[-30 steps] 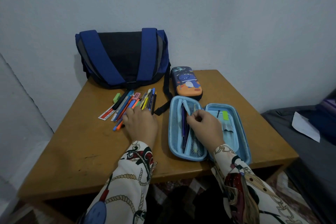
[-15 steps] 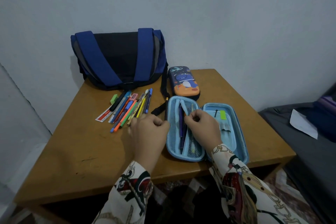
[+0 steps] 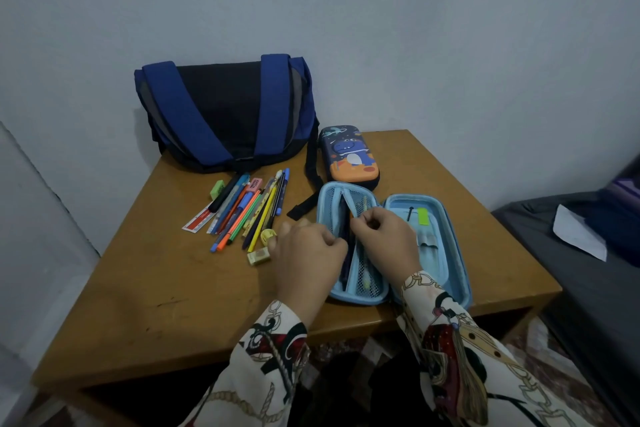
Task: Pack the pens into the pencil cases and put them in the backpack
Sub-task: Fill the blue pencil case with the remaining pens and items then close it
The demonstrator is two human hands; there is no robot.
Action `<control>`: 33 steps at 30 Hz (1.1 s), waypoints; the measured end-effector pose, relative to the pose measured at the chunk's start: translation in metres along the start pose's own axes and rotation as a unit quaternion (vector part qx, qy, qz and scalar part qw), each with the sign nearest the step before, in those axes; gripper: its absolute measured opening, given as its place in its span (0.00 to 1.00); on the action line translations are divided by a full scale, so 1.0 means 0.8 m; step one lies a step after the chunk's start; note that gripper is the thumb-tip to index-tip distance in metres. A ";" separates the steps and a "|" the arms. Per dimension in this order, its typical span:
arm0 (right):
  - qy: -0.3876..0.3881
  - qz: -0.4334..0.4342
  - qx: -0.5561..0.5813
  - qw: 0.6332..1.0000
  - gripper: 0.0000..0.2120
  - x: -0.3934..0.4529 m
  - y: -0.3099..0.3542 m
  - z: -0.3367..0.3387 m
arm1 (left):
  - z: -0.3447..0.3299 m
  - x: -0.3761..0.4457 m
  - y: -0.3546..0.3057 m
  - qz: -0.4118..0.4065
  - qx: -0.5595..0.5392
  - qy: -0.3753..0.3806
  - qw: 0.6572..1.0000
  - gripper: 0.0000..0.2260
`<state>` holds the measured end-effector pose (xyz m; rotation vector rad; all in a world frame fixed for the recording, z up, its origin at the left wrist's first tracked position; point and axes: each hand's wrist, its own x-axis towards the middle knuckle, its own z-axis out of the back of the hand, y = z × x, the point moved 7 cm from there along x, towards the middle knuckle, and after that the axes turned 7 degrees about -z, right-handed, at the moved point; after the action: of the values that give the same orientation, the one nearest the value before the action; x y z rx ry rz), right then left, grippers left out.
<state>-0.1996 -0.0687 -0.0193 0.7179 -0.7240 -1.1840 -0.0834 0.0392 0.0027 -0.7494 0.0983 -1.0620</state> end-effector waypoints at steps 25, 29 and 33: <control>0.005 -0.005 0.013 1.000 0.11 0.003 -0.005 -0.001 | 0.013 0.078 0.054 -0.016 0.186 -0.043 0.981 0.13; 0.006 -0.006 0.017 1.000 0.11 0.003 -0.006 -0.001 | 0.001 0.096 0.058 -0.027 0.304 0.008 0.952 0.12; 0.004 -0.005 0.017 1.000 0.11 0.003 -0.006 -0.001 | -0.002 0.100 0.059 -0.042 0.311 -0.008 0.949 0.11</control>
<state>-0.2015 -0.0718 -0.0235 0.7561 -0.7358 -1.1792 -0.0084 -0.0145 -0.0052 -0.1890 -0.2763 -1.0851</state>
